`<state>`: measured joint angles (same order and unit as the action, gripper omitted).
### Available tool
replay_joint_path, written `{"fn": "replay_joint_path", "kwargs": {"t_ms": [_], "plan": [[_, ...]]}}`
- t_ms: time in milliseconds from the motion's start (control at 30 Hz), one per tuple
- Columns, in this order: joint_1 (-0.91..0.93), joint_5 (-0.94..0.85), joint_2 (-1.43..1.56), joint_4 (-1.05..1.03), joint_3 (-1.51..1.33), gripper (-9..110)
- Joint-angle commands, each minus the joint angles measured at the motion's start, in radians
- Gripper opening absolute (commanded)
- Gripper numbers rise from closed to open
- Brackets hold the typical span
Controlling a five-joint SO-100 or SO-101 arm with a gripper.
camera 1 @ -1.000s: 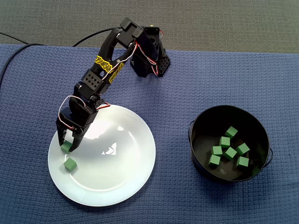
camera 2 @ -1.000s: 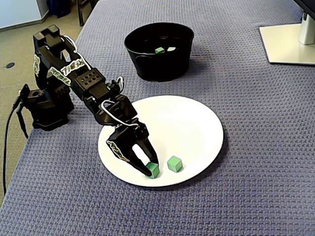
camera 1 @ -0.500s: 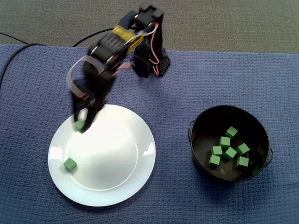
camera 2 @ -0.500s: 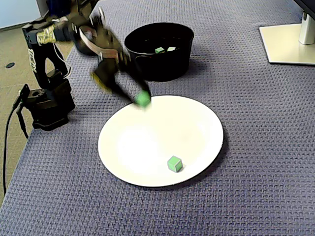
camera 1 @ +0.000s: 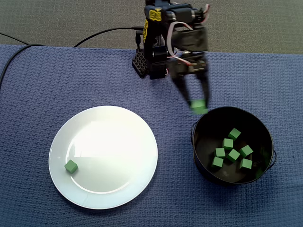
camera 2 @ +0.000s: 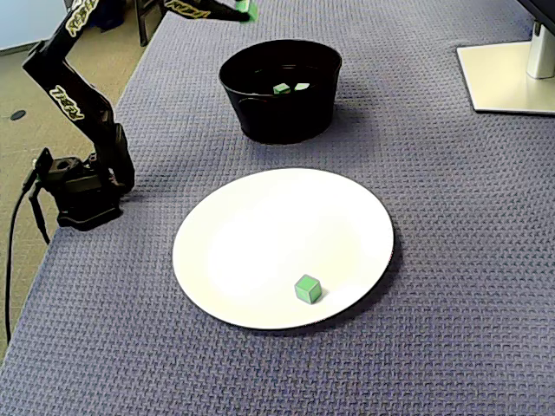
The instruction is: Pick up the items on the white plate and put them in the black container.
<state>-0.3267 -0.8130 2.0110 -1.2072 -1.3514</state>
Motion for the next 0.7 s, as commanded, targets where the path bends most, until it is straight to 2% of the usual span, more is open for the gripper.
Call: {"fn": "replay_joint_path", "kwargs": {"t_ms": [0, 167, 533, 667], "plan": [[-0.133, -0.028, 0.078, 0.172, -0.167, 0], [-0.202, -0.095, 0.067, 0.42, -0.423, 0], [-0.258, 0.02, -0.377, 0.595, -0.443, 0], [-0.276, 0.057, -0.454, 0.626, -0.466, 22]]}}
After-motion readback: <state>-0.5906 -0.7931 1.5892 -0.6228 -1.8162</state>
